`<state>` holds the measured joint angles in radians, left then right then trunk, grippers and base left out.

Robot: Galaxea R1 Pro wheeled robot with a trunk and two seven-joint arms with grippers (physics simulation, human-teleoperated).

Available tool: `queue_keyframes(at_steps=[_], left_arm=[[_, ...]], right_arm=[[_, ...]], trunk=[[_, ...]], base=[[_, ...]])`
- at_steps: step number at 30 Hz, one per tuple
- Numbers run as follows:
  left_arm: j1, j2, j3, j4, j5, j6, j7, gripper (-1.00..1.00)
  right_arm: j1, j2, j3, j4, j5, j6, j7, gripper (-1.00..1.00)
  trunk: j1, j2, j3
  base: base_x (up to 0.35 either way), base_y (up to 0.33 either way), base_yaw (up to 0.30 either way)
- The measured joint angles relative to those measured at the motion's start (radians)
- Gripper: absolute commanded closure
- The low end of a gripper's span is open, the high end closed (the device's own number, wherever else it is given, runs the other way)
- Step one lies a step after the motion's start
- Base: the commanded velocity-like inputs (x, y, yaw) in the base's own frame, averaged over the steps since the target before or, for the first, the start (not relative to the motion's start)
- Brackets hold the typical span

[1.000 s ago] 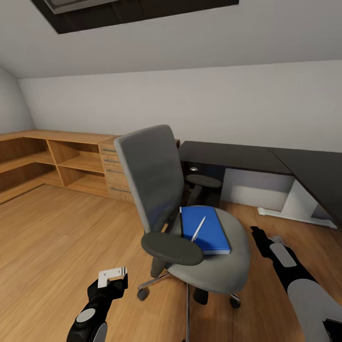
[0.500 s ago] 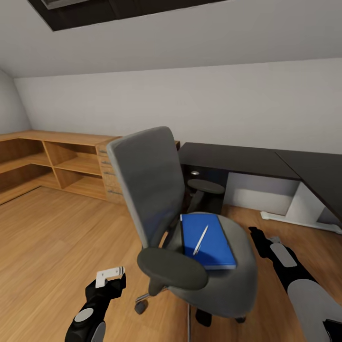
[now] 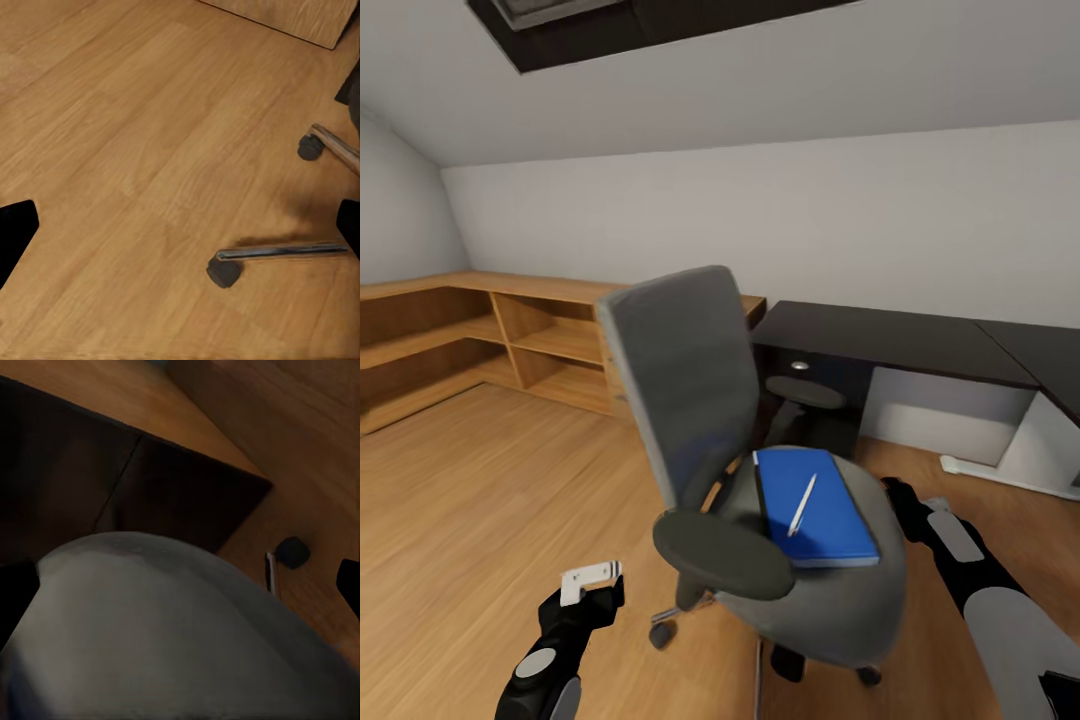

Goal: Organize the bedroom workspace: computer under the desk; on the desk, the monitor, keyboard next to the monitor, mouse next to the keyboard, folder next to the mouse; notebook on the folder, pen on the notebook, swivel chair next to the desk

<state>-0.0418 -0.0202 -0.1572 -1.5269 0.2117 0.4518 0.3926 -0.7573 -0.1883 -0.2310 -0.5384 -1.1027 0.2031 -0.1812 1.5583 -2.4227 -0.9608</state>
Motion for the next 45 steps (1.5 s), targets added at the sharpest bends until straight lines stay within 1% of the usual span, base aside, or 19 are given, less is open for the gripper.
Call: queue_keyframes(at_steps=[14, 19, 26, 28, 30, 36, 45], left_arm=[[0.0, -0.001, 0.0, 0.0, -0.001, 0.0, 0.0, -1.0], [0.0, -0.002, 0.0, 0.0, 0.0, 0.0, 0.0, -1.0], [0.0, -0.005, -0.005, 0.009, 0.0, 0.0, 0.0, -1.0], [0.0, -0.006, -0.006, 0.016, -0.001, 0.0, 0.0, -1.0], [0.0, -0.006, -0.007, 0.019, -0.001, 0.0, 0.0, -1.0], [0.0, -0.008, -0.008, 0.023, -0.001, 0.0, 0.0, -1.0], [0.0, -0.008, -0.009, 0.038, -0.001, -0.001, 0.0, -1.0]], right_arm=[[0.0, 0.001, -0.002, 0.0, 0.01, 0.002, -0.004, -1.0], [0.001, -0.01, -0.001, 0.001, 0.011, 0.002, -0.005, -1.0], [0.001, -0.007, -0.001, 0.0, 0.011, 0.002, -0.005, -1.0], [0.001, 0.001, -0.001, -0.002, 0.009, 0.001, -0.004, -1.0], [0.001, 0.003, 0.0, -0.001, -0.007, 0.001, -0.003, -1.0], [0.001, 0.002, 0.0, -0.002, -0.006, 0.001, -0.003, -1.0], [0.001, 0.002, 0.0, -0.004, -0.005, 0.0, -0.001, -1.0]], trunk=[[0.0, 0.0, 0.0], [0.0, 0.0, 0.0], [0.0, 0.0, 0.0], [0.0, 0.0, 0.0], [0.0, 0.0, 0.0], [0.0, 0.0, 0.0], [0.0, 0.0, 0.0]], base=[[-0.032, 0.026, 0.26], [-0.165, 0.121, 0.269], [-0.004, 0.003, 0.258], [0.0, 0.0, 0.081], [0.0, 0.0, 0.031], [-0.023, 0.0, 0.006], [-0.251, 0.0, 0.0]])
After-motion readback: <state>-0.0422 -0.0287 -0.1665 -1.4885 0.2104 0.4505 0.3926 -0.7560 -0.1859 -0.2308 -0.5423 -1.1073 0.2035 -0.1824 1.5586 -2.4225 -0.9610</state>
